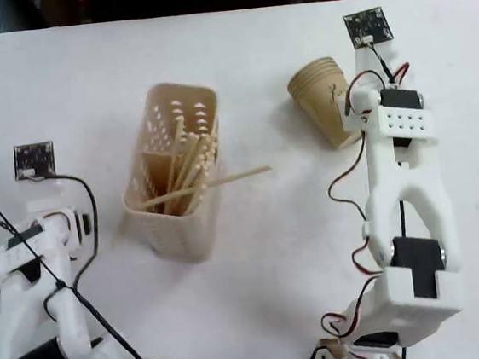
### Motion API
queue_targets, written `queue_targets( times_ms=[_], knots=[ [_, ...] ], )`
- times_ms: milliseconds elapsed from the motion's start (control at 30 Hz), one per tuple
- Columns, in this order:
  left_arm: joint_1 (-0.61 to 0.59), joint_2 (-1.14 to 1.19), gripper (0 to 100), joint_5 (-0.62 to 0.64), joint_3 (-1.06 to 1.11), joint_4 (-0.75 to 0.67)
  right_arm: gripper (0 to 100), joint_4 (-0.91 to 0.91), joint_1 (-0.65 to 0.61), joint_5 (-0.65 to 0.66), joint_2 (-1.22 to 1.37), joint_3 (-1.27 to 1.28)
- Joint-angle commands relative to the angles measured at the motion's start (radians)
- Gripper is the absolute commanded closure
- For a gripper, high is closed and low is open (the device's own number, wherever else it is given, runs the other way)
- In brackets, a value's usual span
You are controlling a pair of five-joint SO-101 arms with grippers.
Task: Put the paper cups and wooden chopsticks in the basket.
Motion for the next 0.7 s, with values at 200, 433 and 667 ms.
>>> queue_targets(
  times_ms=[200,433,667],
  knots=[
    [0.010,-0.025,79,-0.011,-0.002,-0.020,97.7,-0.039,0.061,0.000,0.142,-0.003],
    [0.012,-0.025,79,-0.011,-0.003,-0.021,97.7,-0.047,0.142,0.103,0.108,0.133],
    [0.012,-0.025,79,-0.011,-0.003,-0.021,97.7,-0.096,0.147,0.176,-0.096,0.390]
  ],
)
